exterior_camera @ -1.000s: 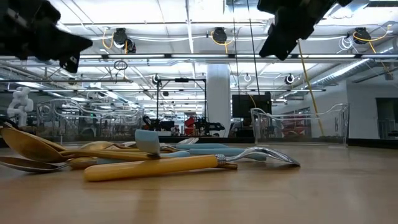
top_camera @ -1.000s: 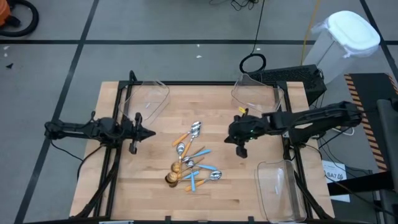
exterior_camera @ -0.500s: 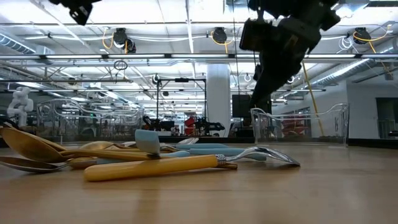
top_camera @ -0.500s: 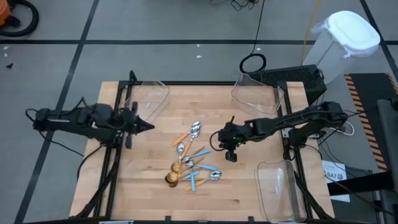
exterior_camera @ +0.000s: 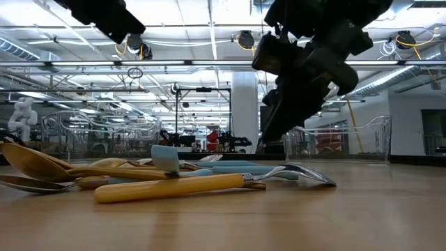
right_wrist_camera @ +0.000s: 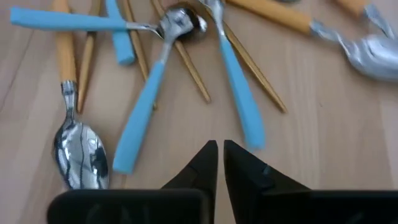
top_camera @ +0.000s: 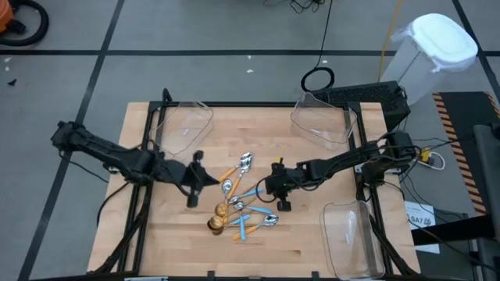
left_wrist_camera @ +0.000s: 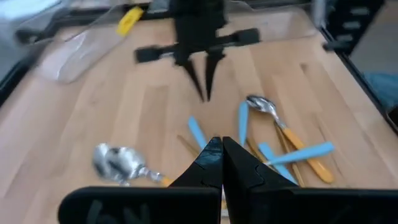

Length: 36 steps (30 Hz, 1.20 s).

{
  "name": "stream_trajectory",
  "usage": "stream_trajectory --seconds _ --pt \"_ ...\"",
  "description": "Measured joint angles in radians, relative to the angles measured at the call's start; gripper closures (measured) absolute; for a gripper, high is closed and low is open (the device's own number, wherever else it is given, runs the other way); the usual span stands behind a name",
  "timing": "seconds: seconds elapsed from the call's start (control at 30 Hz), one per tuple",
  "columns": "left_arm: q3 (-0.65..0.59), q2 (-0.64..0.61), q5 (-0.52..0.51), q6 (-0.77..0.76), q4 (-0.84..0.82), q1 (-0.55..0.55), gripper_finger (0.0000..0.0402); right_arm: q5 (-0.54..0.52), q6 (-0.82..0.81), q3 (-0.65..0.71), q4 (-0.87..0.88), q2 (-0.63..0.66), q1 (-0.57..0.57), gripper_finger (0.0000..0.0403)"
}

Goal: Sort silverware by color (type)
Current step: Put the blue spoon into the top right transparent bin

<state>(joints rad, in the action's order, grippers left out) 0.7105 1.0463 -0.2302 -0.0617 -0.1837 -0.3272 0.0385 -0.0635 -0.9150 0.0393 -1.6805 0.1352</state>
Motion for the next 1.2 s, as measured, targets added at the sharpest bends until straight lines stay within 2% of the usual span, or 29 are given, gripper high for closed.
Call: stream_trajectory --seconds 0.13,0.23,0.37,0.53,0.67,1.0,1.2 --pt "-0.024 0.066 -0.030 0.102 0.128 -0.047 0.0401 -0.050 0.033 0.000 -0.060 -0.036 0.005 0.0337" --pt "-0.049 0.096 -0.042 0.102 0.263 -0.056 0.0401 -0.088 0.051 -0.001 -0.077 -0.050 0.004 0.0302" --pt "-0.076 0.138 -0.048 0.104 0.365 -0.062 0.0401 -0.094 0.086 -0.008 -0.097 -0.067 0.004 0.0255" --pt "-0.112 0.207 -0.066 0.117 0.480 -0.052 0.0401 -0.093 0.087 -0.008 -0.137 -0.084 0.005 0.0219" --pt "-0.111 0.237 -0.068 0.109 0.515 -0.046 0.0401 -0.096 0.080 -0.008 -0.133 -0.085 0.004 0.0218" --pt "-0.111 0.252 -0.068 0.108 0.556 -0.046 0.0401 -0.117 0.114 -0.008 -0.128 -0.086 0.003 0.0247" --pt "-0.111 0.252 -0.068 0.105 0.557 -0.046 0.0401 -0.121 0.117 -0.008 -0.152 -0.144 0.003 0.0250"
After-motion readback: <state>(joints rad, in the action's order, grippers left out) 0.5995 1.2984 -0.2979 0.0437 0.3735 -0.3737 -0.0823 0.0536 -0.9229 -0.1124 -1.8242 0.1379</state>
